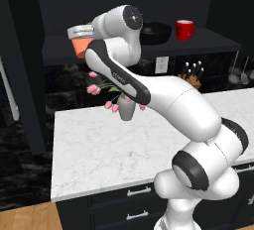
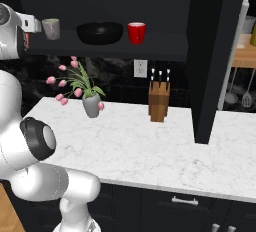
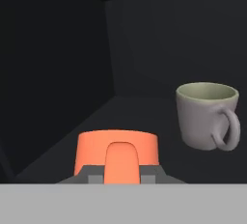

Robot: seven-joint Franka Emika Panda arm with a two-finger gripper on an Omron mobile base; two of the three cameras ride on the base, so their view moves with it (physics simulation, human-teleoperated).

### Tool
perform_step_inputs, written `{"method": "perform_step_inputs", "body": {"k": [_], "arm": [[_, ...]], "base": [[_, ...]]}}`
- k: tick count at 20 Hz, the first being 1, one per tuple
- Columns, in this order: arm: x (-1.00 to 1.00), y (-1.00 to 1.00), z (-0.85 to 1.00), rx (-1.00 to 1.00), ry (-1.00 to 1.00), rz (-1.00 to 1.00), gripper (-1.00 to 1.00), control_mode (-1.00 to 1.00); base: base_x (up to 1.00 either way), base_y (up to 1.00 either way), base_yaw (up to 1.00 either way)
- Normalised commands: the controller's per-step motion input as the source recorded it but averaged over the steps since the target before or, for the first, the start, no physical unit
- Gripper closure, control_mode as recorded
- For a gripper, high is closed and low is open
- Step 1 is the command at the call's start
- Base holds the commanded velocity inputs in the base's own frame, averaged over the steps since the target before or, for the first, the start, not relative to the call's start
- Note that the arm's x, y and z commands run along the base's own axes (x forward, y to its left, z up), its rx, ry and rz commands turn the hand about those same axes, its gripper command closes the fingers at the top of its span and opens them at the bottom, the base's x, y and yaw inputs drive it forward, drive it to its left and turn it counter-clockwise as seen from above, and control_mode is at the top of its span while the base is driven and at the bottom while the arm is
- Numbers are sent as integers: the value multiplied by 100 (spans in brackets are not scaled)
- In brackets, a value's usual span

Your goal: Gather all objects into one cabinet and sort the glasses and bowls to opposite sides.

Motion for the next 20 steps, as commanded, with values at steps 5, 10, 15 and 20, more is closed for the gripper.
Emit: {"method": "perform_step_inputs", "body": {"k": [5,10,15,20], "arm": [[6,1,-3,0,-10,0,100,-100],[0,-23,0,1,-22,0,100,-100],[0,-25,-27,6,-15,0,100,-100],[0,-4,-36,7,-3,0,100,-100]], "base": [[0,0,0],[0,0,0],[0,0,0],[0,0,0]]}}
